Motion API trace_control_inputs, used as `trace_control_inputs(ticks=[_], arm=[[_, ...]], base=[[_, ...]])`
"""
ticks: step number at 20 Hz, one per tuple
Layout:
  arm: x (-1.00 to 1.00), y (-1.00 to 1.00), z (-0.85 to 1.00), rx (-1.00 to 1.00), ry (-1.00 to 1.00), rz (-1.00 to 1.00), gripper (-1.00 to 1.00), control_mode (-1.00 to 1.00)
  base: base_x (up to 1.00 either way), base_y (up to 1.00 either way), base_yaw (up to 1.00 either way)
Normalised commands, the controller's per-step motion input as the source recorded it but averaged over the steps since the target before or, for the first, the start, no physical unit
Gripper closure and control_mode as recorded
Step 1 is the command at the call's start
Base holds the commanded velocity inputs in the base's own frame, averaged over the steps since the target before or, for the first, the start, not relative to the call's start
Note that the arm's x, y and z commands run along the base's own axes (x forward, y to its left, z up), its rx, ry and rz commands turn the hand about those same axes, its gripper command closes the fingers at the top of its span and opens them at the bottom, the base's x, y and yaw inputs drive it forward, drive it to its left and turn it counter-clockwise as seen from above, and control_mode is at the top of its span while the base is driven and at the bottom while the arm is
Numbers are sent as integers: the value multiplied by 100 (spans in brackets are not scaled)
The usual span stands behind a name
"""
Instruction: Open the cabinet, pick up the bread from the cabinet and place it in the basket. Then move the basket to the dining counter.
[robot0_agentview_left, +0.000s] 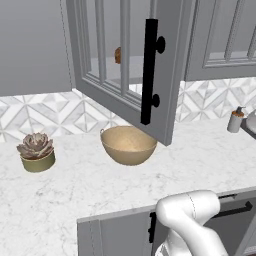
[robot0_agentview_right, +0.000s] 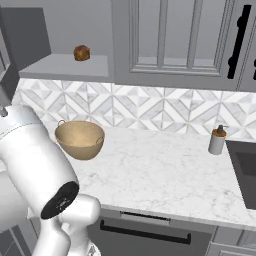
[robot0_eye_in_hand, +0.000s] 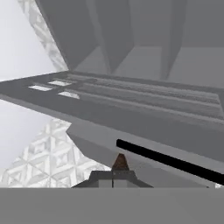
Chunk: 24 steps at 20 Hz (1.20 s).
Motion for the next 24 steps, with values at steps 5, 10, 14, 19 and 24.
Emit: trace_control_inputs(ticks=[5, 10, 14, 19, 24], arm=[[50, 14, -36, 7, 5, 40, 100, -100], [53, 67, -32, -6, 2, 19, 100, -100], [64, 76, 0, -5, 0, 8, 100, -100], [43, 11, 0, 2, 5, 21, 100, -100], [55, 22, -9, 3, 3, 26, 100, -100]], base=[[0, 0, 0], [0, 0, 0], [0, 0, 0], [0, 0, 0], [0, 0, 0]])
